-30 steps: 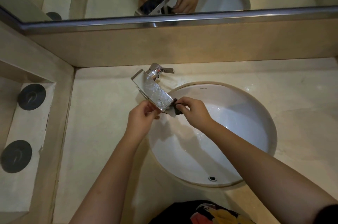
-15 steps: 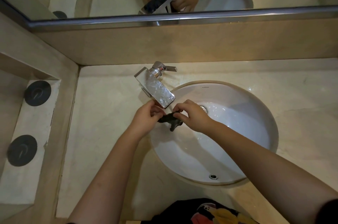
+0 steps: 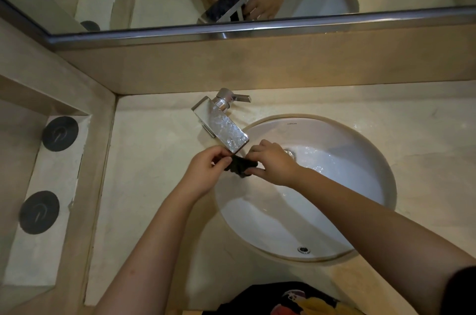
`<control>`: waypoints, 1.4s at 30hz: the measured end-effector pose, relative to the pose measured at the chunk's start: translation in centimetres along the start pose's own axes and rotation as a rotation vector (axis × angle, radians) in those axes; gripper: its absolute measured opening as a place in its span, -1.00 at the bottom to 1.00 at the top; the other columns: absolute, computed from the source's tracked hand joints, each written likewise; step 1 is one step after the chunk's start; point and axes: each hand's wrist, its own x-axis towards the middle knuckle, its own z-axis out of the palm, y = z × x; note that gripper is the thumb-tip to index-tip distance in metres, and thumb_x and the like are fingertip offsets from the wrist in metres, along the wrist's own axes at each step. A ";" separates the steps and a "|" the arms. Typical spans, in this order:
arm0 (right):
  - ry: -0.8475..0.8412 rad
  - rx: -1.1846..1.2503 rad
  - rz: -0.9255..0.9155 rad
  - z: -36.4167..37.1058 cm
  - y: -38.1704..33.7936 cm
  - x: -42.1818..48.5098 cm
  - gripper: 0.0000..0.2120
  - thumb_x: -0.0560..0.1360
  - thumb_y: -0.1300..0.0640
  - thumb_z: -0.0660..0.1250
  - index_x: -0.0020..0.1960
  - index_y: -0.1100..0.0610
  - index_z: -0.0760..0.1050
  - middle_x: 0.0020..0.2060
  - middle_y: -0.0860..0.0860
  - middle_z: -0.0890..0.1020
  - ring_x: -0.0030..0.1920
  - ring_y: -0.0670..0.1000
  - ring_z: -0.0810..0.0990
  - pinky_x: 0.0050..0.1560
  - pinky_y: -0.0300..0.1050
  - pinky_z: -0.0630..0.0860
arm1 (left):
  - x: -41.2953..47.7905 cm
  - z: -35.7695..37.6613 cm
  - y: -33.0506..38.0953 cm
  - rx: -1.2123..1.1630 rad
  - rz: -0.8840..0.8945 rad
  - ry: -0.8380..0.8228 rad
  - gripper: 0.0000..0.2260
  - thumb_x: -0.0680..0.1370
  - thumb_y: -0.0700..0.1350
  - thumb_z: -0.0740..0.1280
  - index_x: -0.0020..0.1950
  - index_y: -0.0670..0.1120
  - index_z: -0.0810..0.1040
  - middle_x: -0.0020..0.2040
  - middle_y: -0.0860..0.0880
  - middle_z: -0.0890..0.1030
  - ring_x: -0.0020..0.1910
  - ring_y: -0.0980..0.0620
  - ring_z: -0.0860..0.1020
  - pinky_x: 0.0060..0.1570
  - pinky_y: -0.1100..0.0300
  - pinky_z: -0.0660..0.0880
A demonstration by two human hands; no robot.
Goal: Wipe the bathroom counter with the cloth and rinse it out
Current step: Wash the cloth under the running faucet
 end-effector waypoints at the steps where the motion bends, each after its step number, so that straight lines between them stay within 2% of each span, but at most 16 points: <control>1: -0.019 -0.034 0.033 0.1 0.2 0.1 -0.78 0.52 -0.04 0.34 0.07 0.06 0.58 -0.09 -0.04 0.60 -0.02 0.08 0.42 -0.16 -0.10 0.21 | -0.1 -0.3 -0.1 -0.039 -0.008 0.007 -0.90 0.56 -0.23 0.31 -0.12 -0.07 0.57 -0.20 0.00 0.62 -0.16 0.04 0.57 -0.13 0.23 0.44; 5: -0.023 -0.004 0.146 -0.4 0.8 0.4 -0.82 0.56 0.00 0.28 0.11 -0.01 0.56 -0.06 -0.09 0.64 0.02 0.03 0.40 -0.10 -0.10 0.22 | -0.3 -1.9 -0.6 -0.041 -0.021 0.064 -0.89 0.56 -0.22 0.31 -0.09 -0.05 0.61 -0.20 -0.03 0.64 -0.15 -0.03 0.60 -0.08 0.16 0.50; 9: 0.077 0.103 0.243 -1.1 0.8 0.7 -0.82 0.54 0.14 0.27 0.09 0.03 0.59 -0.12 -0.02 0.64 0.00 0.03 0.47 -0.03 -0.07 0.38 | -0.7 -3.5 -2.4 0.013 -0.058 0.149 -0.90 0.56 -0.21 0.31 -0.09 -0.08 0.60 -0.21 -0.06 0.63 -0.16 -0.04 0.57 -0.16 0.15 0.44; 12: 0.191 0.267 0.313 -1.6 0.0 1.0 -0.83 0.52 0.19 0.25 0.01 0.11 0.61 -0.15 0.02 0.65 -0.10 0.04 0.55 -0.12 -0.08 0.46 | -0.9 -3.3 -3.6 0.084 -0.102 0.150 -0.90 0.57 -0.17 0.28 -0.08 -0.06 0.58 -0.17 -0.05 0.63 -0.13 -0.06 0.56 -0.14 0.12 0.43; 14: 0.190 0.248 0.334 -1.9 0.0 1.0 -0.86 0.54 0.16 0.25 -0.07 0.13 0.58 -0.20 0.02 0.63 -0.15 0.07 0.56 -0.20 -0.10 0.42 | -0.7 -2.9 -3.9 0.068 -0.141 0.150 -0.89 0.58 -0.17 0.27 -0.09 -0.07 0.57 -0.14 -0.06 0.63 -0.10 -0.05 0.55 -0.16 0.17 0.40; 18: 0.138 0.040 0.332 -2.4 1.3 0.3 -0.72 0.51 -0.05 0.34 -0.27 0.12 0.54 -0.41 -0.06 0.49 -0.19 0.05 0.48 -0.25 -0.11 0.24 | 0.2 -2.8 -4.4 -0.092 -0.180 0.221 -0.85 0.56 -0.21 0.27 -0.16 -0.02 0.57 -0.14 -0.11 0.63 -0.10 -0.11 0.56 -0.08 0.09 0.43; 21: 0.131 0.069 0.328 -3.1 1.8 -0.1 -0.75 0.44 -0.12 0.40 -0.19 0.07 0.57 -0.33 -0.06 0.38 -0.14 -0.02 0.34 -0.18 -0.13 0.23 | 0.3 -3.1 -4.8 -0.185 -0.211 0.239 -0.86 0.55 -0.17 0.28 -0.16 0.00 0.57 -0.14 -0.10 0.62 -0.11 -0.09 0.55 -0.05 0.06 0.45; 25: 0.035 0.102 0.210 -4.2 2.6 -0.4 -0.87 0.45 -0.05 0.41 -0.12 -0.03 0.50 -0.21 -0.01 0.49 -0.11 0.00 0.40 -0.09 -0.01 0.43 | 0.0 -3.3 -4.8 -0.326 -0.225 0.269 -0.89 0.58 -0.19 0.26 -0.10 -0.12 0.56 -0.16 -0.06 0.61 -0.13 0.00 0.56 0.07 0.01 0.47; 28: 0.057 0.087 0.150 -5.1 3.3 -0.8 -0.85 0.45 0.02 0.43 -0.15 0.03 0.49 -0.28 -0.06 0.49 -0.14 -0.01 0.39 -0.15 -0.03 0.41 | -0.2 -3.4 -4.8 -0.361 -0.228 0.260 -0.88 0.58 -0.20 0.23 -0.07 -0.18 0.54 -0.14 -0.07 0.61 -0.10 -0.01 0.57 0.12 0.00 0.46; 30: 0.105 0.086 0.131 -5.2 3.4 -0.9 -0.81 0.43 0.04 0.45 -0.18 0.11 0.49 -0.29 -0.06 0.46 -0.16 -0.01 0.38 -0.17 -0.08 0.35 | -0.3 -3.1 -4.7 -0.326 -0.227 0.240 -0.87 0.58 -0.19 0.22 -0.10 -0.13 0.55 -0.10 -0.10 0.63 -0.07 -0.04 0.57 0.01 0.05 0.47; 32: 0.162 0.168 0.192 -5.0 3.2 -0.9 -0.76 0.45 0.05 0.44 -0.24 0.12 0.41 -0.35 -0.06 0.45 -0.27 -0.01 0.41 -0.24 -0.11 0.31 | -0.2 -2.3 -4.2 -0.256 -0.228 0.223 -0.85 0.58 -0.20 0.20 -0.11 -0.10 0.55 -0.13 -0.14 0.61 -0.16 0.00 0.52 -0.19 0.19 0.40; 34: 0.229 0.279 0.362 -4.7 2.5 -0.6 -0.73 0.46 0.05 0.42 -0.23 0.11 0.35 -0.41 -0.05 0.44 -0.37 -0.03 0.40 -0.31 -0.09 0.28 | 0.1 -1.1 -3.4 -0.201 -0.200 0.177 -0.86 0.57 -0.22 0.20 -0.09 -0.08 0.54 -0.21 -0.14 0.59 -0.23 0.03 0.51 -0.29 0.27 0.41; 36: 0.303 0.355 0.521 -4.1 1.3 0.1 -0.75 0.44 0.04 0.44 -0.18 0.11 0.39 -0.38 0.00 0.45 -0.34 0.00 0.40 -0.29 -0.08 0.30 | 0.5 0.6 -2.6 -0.198 -0.189 0.117 -0.88 0.58 -0.23 0.21 -0.03 -0.07 0.52 -0.23 -0.07 0.61 -0.20 -0.02 0.57 -0.21 0.23 0.53; 38: 0.310 0.485 0.603 -3.3 -0.4 0.8 -0.80 0.43 0.07 0.45 -0.14 0.09 0.44 -0.31 0.00 0.49 -0.28 0.01 0.45 -0.25 -0.11 0.35 | 1.1 2.3 -1.8 -0.247 -0.196 0.098 -0.89 0.59 -0.23 0.23 0.04 -0.09 0.51 -0.18 -0.06 0.62 -0.14 -0.04 0.61 -0.07 0.07 0.58; 40: 0.259 0.642 0.605 -2.4 -2.2 1.1 -0.86 0.43 0.13 0.44 -0.08 0.05 0.48 -0.24 -0.02 0.54 -0.22 0.00 0.51 -0.20 -0.16 0.41 | 1.6 3.8 -1.1 -0.315 -0.199 0.089 -0.90 0.60 -0.19 0.24 0.08 -0.08 0.51 -0.14 0.00 0.63 -0.13 0.04 0.63 -0.03 0.07 0.58; 42: 0.203 0.664 0.520 -1.8 -3.7 0.6 -0.83 0.43 0.26 0.37 -0.03 0.06 0.52 -0.18 -0.04 0.56 -0.18 0.00 0.55 -0.18 -0.21 0.42 | 1.8 4.8 -0.6 -0.423 -0.215 0.078 -0.84 0.61 -0.10 0.25 0.13 -0.10 0.54 -0.09 0.00 0.66 -0.11 0.04 0.66 -0.10 0.15 0.58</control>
